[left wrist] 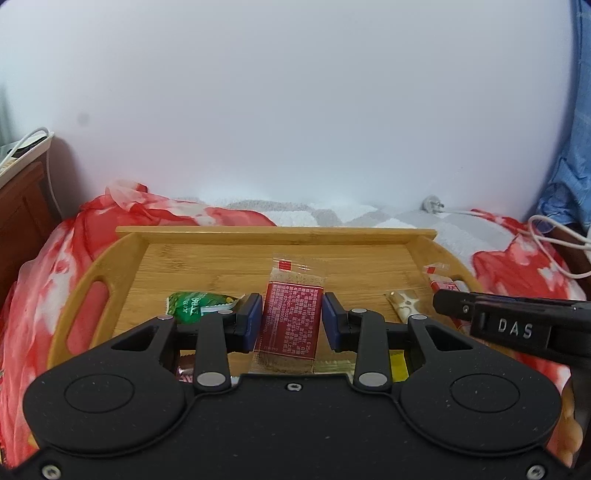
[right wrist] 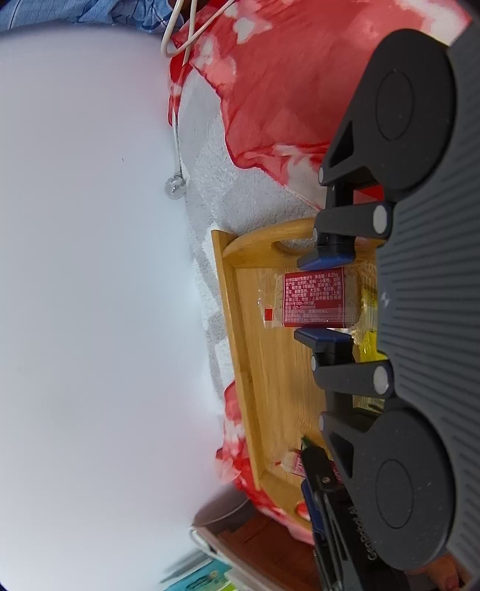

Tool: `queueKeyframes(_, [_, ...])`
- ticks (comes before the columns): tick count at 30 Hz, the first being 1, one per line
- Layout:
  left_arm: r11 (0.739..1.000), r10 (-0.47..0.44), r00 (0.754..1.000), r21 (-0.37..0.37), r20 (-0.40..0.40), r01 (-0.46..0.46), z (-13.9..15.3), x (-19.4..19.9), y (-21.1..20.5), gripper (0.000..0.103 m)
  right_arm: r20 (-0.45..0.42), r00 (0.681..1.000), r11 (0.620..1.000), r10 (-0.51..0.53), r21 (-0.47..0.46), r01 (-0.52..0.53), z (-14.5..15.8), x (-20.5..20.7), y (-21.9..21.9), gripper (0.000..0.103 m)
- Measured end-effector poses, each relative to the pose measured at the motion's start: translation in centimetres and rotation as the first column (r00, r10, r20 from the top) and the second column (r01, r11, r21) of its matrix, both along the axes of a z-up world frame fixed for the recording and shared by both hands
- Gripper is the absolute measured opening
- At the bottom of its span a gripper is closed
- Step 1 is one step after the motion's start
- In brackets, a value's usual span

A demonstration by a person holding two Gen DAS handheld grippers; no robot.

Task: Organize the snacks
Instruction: 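Carry both red printed packets over the tray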

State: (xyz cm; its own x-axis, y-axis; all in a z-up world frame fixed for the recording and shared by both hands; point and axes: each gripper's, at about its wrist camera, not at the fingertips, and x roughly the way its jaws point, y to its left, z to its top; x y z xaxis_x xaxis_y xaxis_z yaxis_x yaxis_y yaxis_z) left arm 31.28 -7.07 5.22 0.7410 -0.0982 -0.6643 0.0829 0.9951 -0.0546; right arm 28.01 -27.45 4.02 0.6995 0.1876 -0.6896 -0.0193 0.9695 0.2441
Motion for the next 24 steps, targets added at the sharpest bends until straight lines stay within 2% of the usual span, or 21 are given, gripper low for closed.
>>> queueKeyframes(10, [0.999,0.015,1.000,0.037,-0.025,-0.014,-2.2,1.3,-0.4,0.033,0.005,1.000,0.998,0.029,-0.049,-0.029,-1.4,0.9,1.2,0.038])
queueKeyframes(19, [0.999,0.034,0.998,0.040,-0.059,-0.032,-3.8,1.8,-0.3,0.033,0.009,1.000,0.999,0.026,-0.041,-0.025,-2.0,1.2,1.1,0.039])
queueKeyframes(24, [0.999,0.034,0.998,0.044,-0.056,-0.031,-3.8,1.7,-0.5,0.034,0.018,0.999,0.999,0.029,-0.044,-0.029,-2.0,1.2,1.2,0.041])
